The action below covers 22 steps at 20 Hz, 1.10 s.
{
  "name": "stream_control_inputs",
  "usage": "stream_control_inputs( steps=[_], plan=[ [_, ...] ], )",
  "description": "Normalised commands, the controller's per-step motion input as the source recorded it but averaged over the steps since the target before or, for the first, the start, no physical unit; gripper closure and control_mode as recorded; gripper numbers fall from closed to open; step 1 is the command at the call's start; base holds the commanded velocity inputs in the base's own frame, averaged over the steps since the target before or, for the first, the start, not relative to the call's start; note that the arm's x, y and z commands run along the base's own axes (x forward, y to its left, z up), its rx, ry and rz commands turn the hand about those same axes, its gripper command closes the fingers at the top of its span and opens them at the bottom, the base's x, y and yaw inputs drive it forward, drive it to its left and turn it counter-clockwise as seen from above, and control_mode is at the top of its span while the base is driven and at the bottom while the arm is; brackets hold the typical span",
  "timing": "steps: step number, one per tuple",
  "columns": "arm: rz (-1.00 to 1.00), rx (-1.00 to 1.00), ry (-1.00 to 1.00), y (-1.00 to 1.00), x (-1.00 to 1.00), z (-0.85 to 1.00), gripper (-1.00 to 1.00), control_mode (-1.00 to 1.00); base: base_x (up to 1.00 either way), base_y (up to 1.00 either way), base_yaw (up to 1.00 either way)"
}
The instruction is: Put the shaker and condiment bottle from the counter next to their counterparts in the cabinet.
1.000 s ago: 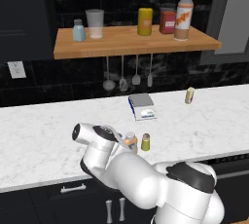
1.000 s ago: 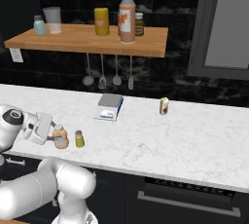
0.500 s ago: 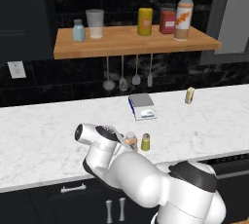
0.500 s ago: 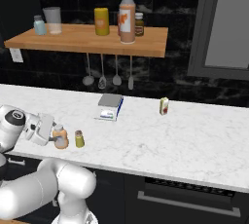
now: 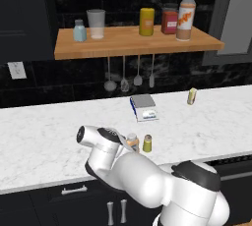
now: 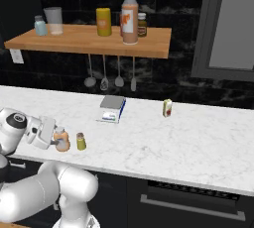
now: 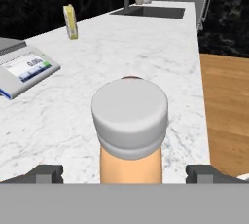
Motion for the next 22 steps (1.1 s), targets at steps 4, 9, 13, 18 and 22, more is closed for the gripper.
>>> stream_control_inputs(
  steps=[4,9,13,18,22],
  plan=[
    [0.0,0.0,0.0,-0.06,0.0,-0.03,-1.0,-1.0,0.0,0.0,0.0],
    [0.0,0.0,0.0,0.0,0.0,0.0,-1.0,-1.0,0.0,0.0,0.0],
    [0.0,0.0,0.0,0.0,0.0,0.0,-1.0,-1.0,0.0,0.0,0.0],
    [0.0,0.0,0.0,0.0,0.0,0.0,1.0,-1.0,0.0,0.0,0.0],
    [0.0,0.0,0.0,0.0,0.0,0.0,1.0,-1.0,0.0,0.0,0.0]
  ],
)
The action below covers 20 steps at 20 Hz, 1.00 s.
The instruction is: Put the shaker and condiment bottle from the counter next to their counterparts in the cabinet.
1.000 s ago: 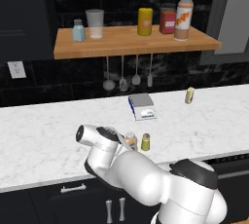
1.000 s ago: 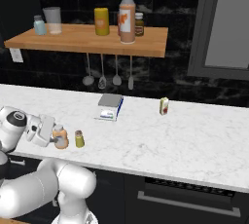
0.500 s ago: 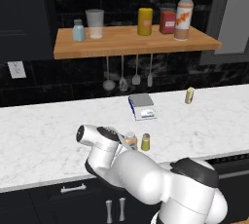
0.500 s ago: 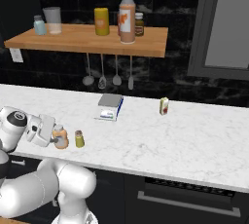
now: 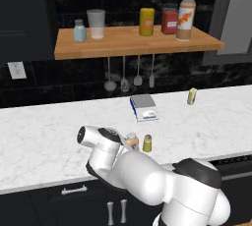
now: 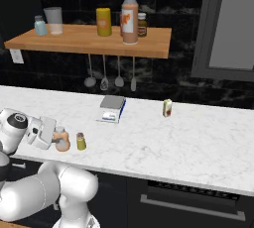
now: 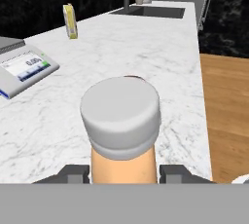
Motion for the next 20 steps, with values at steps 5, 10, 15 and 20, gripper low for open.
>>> stream_control_inputs(
  steps=[5,10,15,20],
  plan=[
    [0.0,0.0,0.0,0.0,0.0,0.0,1.0,-1.0,0.0,0.0,0.0],
    [0.0,0.0,0.0,0.0,0.0,0.0,1.0,-1.0,0.0,0.0,0.0],
    [0.0,0.0,0.0,0.0,-0.03,0.14,1.0,-1.0,0.0,0.0,0.0],
    [0.02,0.0,0.0,0.08,-0.05,0.54,1.0,-1.0,0.0,0.0,0.0]
  ],
)
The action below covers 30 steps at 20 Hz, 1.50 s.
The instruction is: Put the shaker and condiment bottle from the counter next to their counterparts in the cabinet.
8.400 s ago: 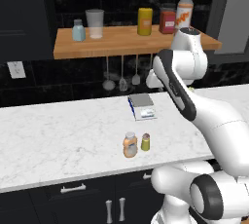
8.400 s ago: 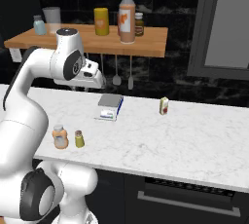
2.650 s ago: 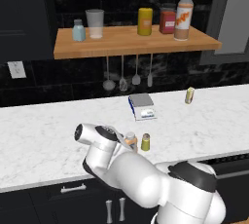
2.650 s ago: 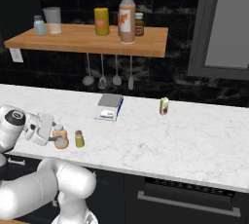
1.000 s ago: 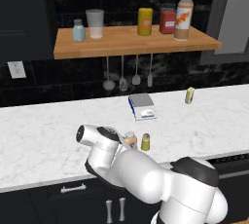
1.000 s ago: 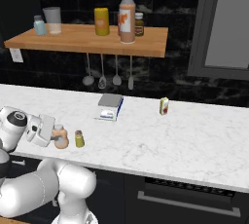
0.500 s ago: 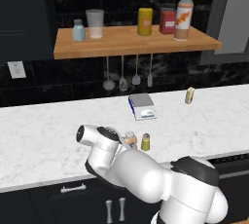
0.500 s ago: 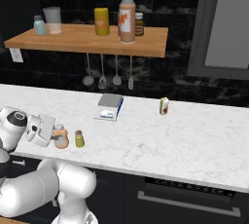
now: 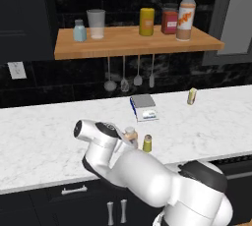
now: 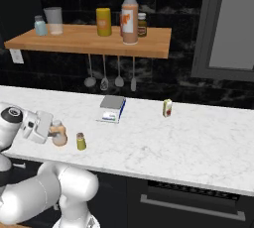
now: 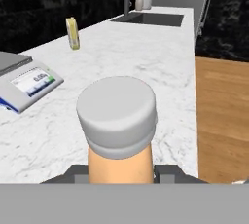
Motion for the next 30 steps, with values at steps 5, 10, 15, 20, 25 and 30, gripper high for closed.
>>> stream_control_inputs(
  steps=[5,10,15,20,25,30],
  plan=[
    [0.05,0.0,0.05,0.0,-0.14,0.72,1.0,-1.0,0.0,0.0,0.0],
    [0.09,0.0,0.11,0.0,-0.23,0.74,1.0,-1.0,0.0,0.0,0.0],
    [0.12,0.0,0.11,-0.07,-0.05,0.77,1.0,-1.0,0.0,0.0,0.0],
    [0.17,0.0,0.07,-0.29,0.0,0.77,1.0,-1.0,0.0,0.0,0.0],
    [0.13,0.0,0.1,-0.28,0.0,0.84,1.0,-1.0,0.0,0.0,0.0],
    [0.07,0.0,0.09,-0.28,0.0,0.83,1.0,-1.0,0.0,0.0,0.0]
  ],
)
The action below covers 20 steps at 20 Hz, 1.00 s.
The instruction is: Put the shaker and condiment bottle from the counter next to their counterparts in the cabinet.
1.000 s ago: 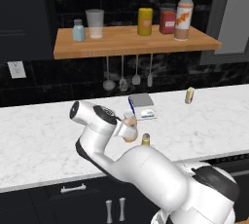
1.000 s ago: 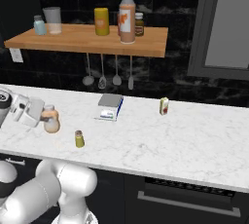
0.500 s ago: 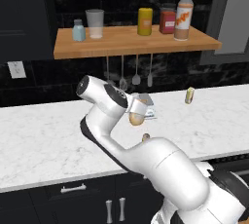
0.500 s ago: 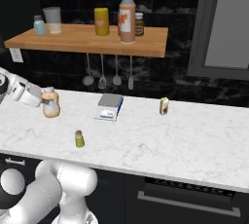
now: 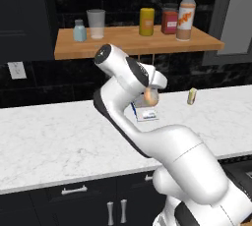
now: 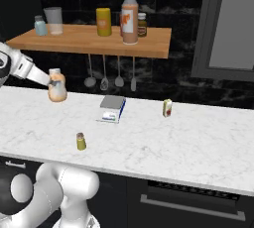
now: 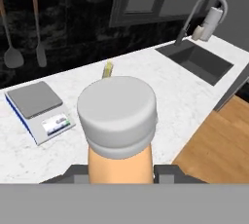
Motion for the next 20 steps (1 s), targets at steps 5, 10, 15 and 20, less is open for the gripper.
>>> stream_control_inputs(
  steps=[5,10,15,20],
  plan=[
    [0.01,0.0,0.04,-0.24,0.02,0.7,1.0,-1.0,0.0,0.0,0.0],
    [0.17,0.0,-0.11,-0.13,0.01,0.45,1.0,-1.0,0.0,0.0,0.0],
    [0.24,0.0,-0.1,-0.26,-0.04,0.45,1.0,-1.0,0.0,0.0,0.0],
    [0.26,0.1,-0.15,-0.43,0.01,0.11,1.0,-1.0,0.0,0.0,0.0]
  ],
)
